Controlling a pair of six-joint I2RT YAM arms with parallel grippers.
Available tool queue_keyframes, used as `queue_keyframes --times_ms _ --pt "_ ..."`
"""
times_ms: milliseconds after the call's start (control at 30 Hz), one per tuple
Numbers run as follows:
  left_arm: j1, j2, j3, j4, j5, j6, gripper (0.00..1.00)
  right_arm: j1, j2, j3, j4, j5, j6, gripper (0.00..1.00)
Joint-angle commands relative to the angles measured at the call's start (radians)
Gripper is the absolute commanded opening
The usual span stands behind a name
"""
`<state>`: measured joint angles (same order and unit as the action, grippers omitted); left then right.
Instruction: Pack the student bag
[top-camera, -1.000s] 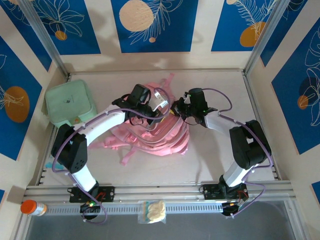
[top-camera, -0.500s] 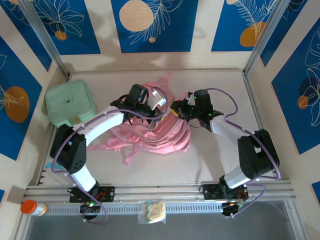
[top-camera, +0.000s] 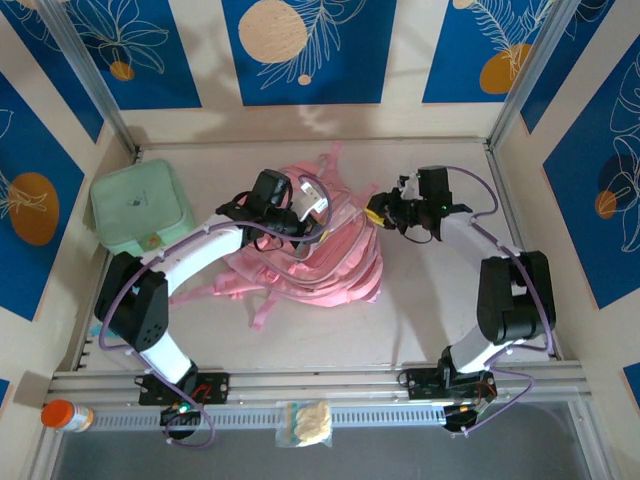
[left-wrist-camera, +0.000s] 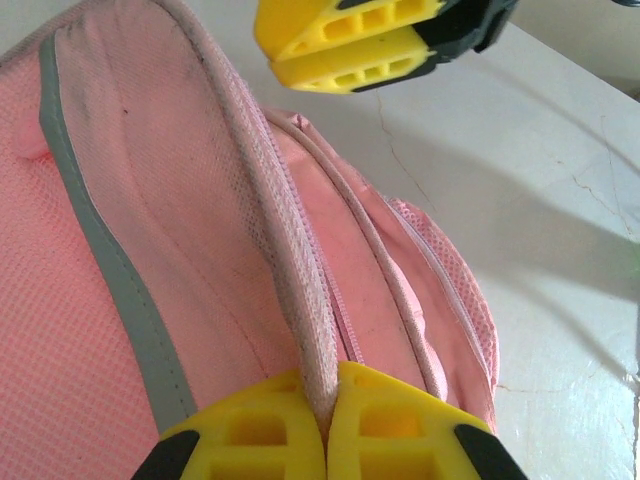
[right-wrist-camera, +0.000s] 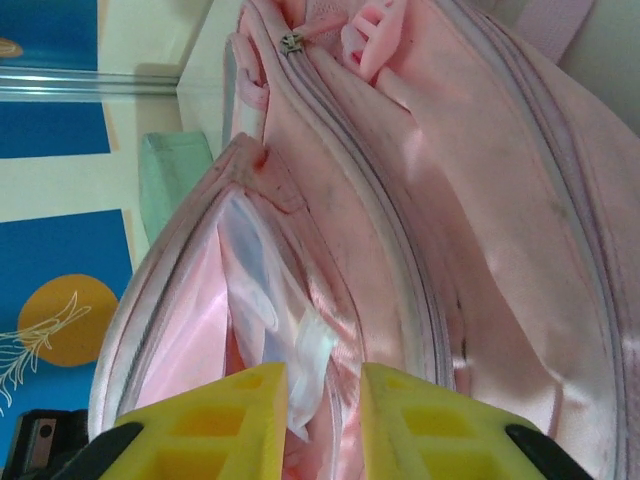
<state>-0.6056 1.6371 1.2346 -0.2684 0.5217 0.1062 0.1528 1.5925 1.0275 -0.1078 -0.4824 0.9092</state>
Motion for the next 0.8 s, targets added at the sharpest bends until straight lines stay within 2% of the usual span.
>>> queue_keyframes --times_ms 0,67,167,333,400,533,633,700,767 --pt "0.003 -0.053 0.011 0.062 0.100 0.037 0.00 0.003 0.047 0.062 -0.021 -0.085 -0.027 0.24" --pt "0.002 -0.054 0.015 0.063 0.113 0.035 0.00 0.013 0.075 0.080 -0.001 -0.109 -0.013 0.24" --pt "0.001 -0.057 0.019 0.067 0.110 0.033 0.00 0.034 0.112 0.121 -0.017 -0.110 -0.016 0.17" --pt "0.003 -0.054 0.029 0.061 0.111 0.033 0.00 0.041 0.134 0.138 -0.015 -0.116 -0.007 0.18" --pt "0.002 -0.056 0.028 0.059 0.108 0.035 0.00 0.036 0.134 0.156 -0.083 -0.075 -0.039 0.25" --pt "0.001 -0.059 0.022 0.057 0.109 0.032 0.00 -0.005 0.106 0.136 -0.053 -0.085 -0.023 0.35" --pt "0.003 -0.063 0.007 0.089 0.066 -0.011 0.00 0.010 0.115 0.182 -0.176 -0.031 -0.092 0.37" --pt "0.000 -0.063 -0.009 0.146 0.033 -0.087 0.00 0.036 0.083 0.154 -0.142 -0.051 -0.113 0.37" --pt "-0.007 -0.051 -0.011 0.197 0.015 -0.157 0.00 0.059 0.011 0.088 -0.085 -0.012 -0.129 0.38"
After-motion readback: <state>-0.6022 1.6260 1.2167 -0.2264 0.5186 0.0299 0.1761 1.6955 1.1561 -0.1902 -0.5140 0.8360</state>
